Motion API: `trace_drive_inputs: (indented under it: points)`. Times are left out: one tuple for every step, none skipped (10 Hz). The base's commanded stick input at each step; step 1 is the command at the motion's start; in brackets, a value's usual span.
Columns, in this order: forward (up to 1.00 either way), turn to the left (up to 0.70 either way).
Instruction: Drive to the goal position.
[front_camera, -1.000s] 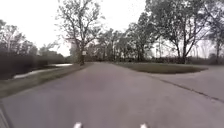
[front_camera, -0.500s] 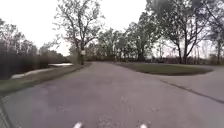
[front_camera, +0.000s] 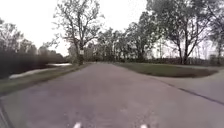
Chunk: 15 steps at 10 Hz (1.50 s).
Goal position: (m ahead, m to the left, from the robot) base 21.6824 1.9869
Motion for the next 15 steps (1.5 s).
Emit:
trace_drive_inputs:
  points:
    - [1.0, 0.0]
    - [1.0, 0.0]
    - [1.0, 0.0]
    - [1.0, 0.0]
    - [1.0, 0.0]
    - [1.0, 0.0]
    - [1.0, 0.0]
    - [1.0, 0.0]
    - [1.0, 0.0]
    - [1.0, 0.0]
    - [1.0, 0.0]
    - [1.0, 0.0]
    - [1.0, 0.0]
    - [1.0, 0.0]
    - [1.0, 0.0]
